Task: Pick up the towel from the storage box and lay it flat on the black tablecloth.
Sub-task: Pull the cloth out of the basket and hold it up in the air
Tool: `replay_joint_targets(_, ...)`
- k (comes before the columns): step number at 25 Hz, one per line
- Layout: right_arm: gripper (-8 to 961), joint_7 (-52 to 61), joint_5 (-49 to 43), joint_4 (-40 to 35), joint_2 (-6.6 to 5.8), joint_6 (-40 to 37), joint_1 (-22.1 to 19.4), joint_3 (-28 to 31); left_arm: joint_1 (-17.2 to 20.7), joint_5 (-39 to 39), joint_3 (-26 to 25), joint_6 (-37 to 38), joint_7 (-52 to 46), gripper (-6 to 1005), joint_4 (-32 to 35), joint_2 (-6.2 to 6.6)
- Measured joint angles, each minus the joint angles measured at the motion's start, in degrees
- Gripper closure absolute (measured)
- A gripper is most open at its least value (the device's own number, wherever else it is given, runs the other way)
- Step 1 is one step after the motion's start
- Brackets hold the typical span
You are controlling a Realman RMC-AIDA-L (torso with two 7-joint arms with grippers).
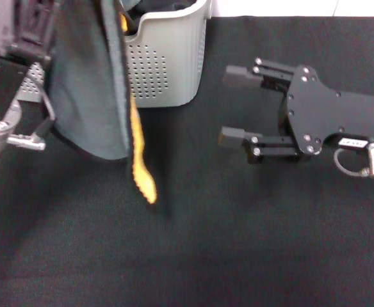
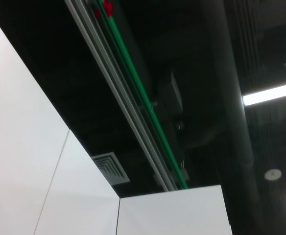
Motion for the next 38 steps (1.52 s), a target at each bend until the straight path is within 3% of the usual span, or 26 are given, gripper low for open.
replay_joint_targets(9,170,-2.4,13.9,-0.2,-0.01,-0.6,1.0,-6.8,-4.7,-0.6,3.0,-0.2,7.2,988,-6.2,-0.16)
replay_joint_targets(21,177,-4.3,23.9,-1.0,0.0,-2.7,1.1,-14.1,-6.3,-0.9,4.1,-2.4,10.1,987,-7.6,-0.16)
replay_joint_targets(27,181,-7.6,29.2,-0.6,0.0,-8.4,1.3,-19.4,-6.7,-8.2,11.8,-2.5,11.6,987,-7.5,-0.15)
replay_joint_targets(31,184,-7.9,29.8,-0.7,0.0,-8.8,1.3,-19.9,-6.6,-12.4,16.8,-3.2,13.5,986,-7.0,-0.16)
replay_joint_targets(38,188,-8.1,29.9,0.8,0.0,-11.7,-1.2,-20.0,-5.8,-15.6,18.2,-2.7,14.1,986,-6.3,-0.16)
